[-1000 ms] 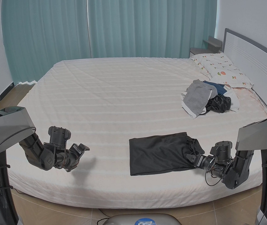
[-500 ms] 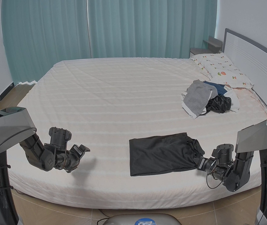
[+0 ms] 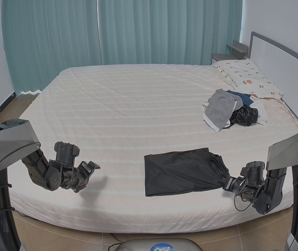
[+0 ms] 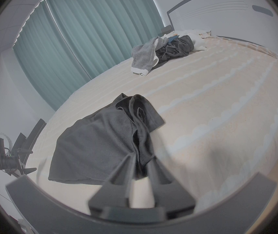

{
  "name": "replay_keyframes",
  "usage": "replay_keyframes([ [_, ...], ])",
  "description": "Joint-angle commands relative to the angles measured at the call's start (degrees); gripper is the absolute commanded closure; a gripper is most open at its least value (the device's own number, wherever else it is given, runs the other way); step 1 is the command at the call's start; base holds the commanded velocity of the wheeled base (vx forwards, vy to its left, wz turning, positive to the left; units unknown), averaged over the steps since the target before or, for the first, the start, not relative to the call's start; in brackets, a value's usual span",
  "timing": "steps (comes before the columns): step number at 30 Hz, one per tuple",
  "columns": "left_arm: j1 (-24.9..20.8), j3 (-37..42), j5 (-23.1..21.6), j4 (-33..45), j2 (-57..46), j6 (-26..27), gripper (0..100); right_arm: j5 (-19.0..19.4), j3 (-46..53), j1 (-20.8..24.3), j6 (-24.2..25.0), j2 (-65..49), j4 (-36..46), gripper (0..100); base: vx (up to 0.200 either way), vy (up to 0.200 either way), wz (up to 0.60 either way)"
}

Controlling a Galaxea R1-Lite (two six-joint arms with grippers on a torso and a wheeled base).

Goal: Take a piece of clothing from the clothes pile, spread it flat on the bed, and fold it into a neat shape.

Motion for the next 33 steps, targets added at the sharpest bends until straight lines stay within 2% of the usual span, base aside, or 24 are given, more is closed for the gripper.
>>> replay_keyframes([
  [1,-0.01,-0.39,-0.01,-0.03,-0.03,-0.39,0,0.2,0.94,0.01,0.09,-0.36,-0.35,0,0.0,0.0,0.0],
  [5,0.17,-0.13,-0.1,-0.03,-0.47,-0.66,0,0.2,0.94,-0.43,0.09,-0.27,-3.33,0,0.0,0.0,0.0],
  [9,0.17,-0.22,-0.01,-0.12,-0.21,-0.31,0,0.29,0.68,-1.66,0.71,-1.06,-6.41,0,0.2,0.0,0.0],
  [11,0.08,-0.22,-0.01,-0.12,-0.03,-0.13,0,1.87,0.06,-3.07,2.29,-3.61,-6.32,0,0.2,0.0,0.0],
  [14,-0.01,-0.31,-0.01,-0.12,0.05,-0.13,0,7.58,-0.64,-4.47,6.51,-5.46,-6.24,0,0.2,0.0,0.0],
  [17,-0.01,-0.31,0.08,-0.03,0.14,-0.04,0,10.83,-1.78,-4.47,8.18,-4.32,-6.15,0,0.2,0.0,0.0],
  [27,-0.18,-0.39,1.57,-0.03,0.67,-0.04,0,12.59,-8.99,-3.86,8.53,1.22,-2.46,0,0.0,0.0,0.0],
  [33,-0.18,-0.48,1.57,-0.03,0.67,-0.04,0,12.77,-8.99,-4.47,9.5,-1.15,-5.09,0,0.0,0.0,0.0],
])
